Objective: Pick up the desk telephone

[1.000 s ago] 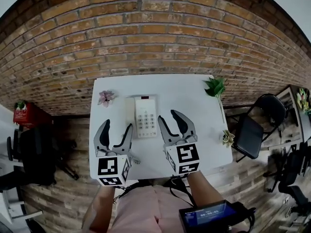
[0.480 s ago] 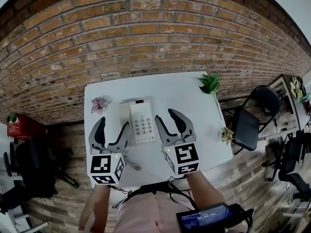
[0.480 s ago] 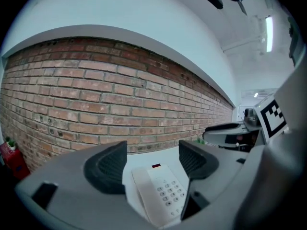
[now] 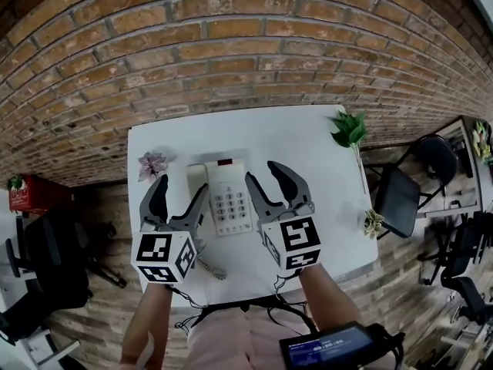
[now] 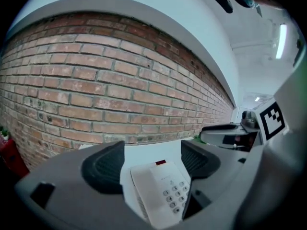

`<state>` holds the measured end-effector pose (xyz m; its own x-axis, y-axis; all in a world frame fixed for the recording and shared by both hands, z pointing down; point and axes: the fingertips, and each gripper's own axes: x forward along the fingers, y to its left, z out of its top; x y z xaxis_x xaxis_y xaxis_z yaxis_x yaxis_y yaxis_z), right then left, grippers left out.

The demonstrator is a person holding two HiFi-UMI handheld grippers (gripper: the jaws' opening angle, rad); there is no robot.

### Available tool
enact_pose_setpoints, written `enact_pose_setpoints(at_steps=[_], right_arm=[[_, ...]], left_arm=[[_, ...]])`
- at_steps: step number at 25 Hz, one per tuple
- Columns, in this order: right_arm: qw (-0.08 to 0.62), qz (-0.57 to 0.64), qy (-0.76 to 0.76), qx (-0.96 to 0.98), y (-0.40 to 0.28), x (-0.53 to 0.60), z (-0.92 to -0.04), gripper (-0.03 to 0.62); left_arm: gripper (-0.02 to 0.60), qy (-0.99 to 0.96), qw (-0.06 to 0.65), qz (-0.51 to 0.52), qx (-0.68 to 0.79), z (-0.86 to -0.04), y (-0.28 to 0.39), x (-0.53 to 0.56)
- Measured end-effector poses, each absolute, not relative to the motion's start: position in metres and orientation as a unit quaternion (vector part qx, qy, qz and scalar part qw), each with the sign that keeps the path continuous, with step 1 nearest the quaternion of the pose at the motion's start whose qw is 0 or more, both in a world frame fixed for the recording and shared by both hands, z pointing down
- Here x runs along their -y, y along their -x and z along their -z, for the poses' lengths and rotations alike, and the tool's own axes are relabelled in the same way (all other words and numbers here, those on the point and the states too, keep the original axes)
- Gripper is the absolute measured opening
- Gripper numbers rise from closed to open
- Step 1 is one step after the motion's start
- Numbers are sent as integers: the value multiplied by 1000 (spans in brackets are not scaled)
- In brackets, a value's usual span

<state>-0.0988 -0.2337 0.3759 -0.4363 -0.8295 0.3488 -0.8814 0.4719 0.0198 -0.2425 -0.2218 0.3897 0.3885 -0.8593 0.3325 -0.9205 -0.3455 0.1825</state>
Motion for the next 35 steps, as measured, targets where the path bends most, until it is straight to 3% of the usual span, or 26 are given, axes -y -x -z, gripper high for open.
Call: enact_pose_setpoints(at_steps=[17,25,31,35], right_arm=[[207,-239,-435,843,114,261,-503,282],[202,-316,-400,836,122,256,-537,306],[183,-366,-376,831,124,255,-543,305],[179,-384,-362,831,125,255,-545,305]], left_arm=[[425,-787,306,-158,512,-515,235,250],[443,-784,376,-130,476,-535,229,250],[442,-764,486,-90,416,-551,218,243],[442,-762,501,-88,402,-553,214,242]])
